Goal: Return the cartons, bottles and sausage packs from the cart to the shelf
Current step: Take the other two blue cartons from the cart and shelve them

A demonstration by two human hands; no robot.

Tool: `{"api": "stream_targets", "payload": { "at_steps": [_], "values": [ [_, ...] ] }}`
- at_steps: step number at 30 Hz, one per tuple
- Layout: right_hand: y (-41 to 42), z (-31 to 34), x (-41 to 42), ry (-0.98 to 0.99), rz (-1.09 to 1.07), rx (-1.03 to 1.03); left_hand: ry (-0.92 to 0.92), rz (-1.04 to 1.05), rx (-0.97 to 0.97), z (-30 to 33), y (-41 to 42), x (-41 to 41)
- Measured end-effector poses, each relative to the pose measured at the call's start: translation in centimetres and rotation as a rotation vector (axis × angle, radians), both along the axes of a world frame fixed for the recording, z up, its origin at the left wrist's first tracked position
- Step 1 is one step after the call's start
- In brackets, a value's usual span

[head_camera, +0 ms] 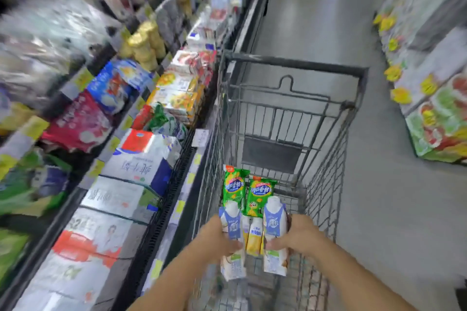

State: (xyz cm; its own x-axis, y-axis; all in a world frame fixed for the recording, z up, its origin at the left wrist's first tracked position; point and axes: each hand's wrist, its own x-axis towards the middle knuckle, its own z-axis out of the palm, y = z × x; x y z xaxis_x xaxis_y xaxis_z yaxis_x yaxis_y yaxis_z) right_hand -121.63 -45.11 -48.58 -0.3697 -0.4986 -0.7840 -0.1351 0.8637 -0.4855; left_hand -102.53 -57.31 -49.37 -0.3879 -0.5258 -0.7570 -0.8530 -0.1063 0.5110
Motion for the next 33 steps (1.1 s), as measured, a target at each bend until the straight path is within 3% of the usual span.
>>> {"api": "stream_targets", "payload": {
  "at_steps": [10, 14, 24, 33],
  "values": [
    [-4.9, 21.4, 1.2, 0.124, 0.302, -0.506, 0.313, 0.276, -0.324, 23.4, -0.6, 5.6],
    [-6.6, 27.5, 4.2, 0.104, 0.458, -0.630, 0.360, 0.418, -0.461, 29.8, 1.9, 10.3],
    [-5.0, 33.6, 21.4, 0.003, 0.855, -0.777, 0.323, 0.782, -0.660, 35.0, 12.7, 27.1],
    [2.5, 35.8, 44.7, -0.108, 1.163, -0.846, 0.262, 1.111, -0.761, 35.6, 26.5, 46.6]
  ]
}}
